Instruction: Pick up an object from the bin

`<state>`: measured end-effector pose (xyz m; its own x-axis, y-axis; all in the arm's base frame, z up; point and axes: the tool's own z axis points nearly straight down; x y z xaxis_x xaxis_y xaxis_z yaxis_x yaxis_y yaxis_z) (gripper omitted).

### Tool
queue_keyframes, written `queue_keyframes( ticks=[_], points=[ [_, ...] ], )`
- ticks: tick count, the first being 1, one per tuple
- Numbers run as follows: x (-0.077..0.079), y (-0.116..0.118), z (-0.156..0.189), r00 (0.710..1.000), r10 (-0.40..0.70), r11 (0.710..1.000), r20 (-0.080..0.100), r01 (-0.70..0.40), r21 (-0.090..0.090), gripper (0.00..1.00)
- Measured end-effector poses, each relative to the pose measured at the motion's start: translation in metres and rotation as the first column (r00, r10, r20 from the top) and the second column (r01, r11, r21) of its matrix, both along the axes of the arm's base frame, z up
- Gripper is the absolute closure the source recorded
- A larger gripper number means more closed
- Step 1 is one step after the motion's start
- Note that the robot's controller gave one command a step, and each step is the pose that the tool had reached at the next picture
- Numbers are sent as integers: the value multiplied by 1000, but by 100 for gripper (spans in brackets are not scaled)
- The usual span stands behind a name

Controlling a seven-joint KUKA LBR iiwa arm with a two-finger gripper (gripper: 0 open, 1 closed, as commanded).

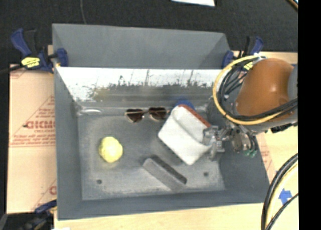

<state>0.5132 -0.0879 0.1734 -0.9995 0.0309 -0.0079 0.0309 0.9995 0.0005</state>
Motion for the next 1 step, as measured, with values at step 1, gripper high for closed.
queue_keyframes(
  ticks=[1],
  points=[
    [15,-11,59,978,210,978,13,-210,-8,100]
  ],
)
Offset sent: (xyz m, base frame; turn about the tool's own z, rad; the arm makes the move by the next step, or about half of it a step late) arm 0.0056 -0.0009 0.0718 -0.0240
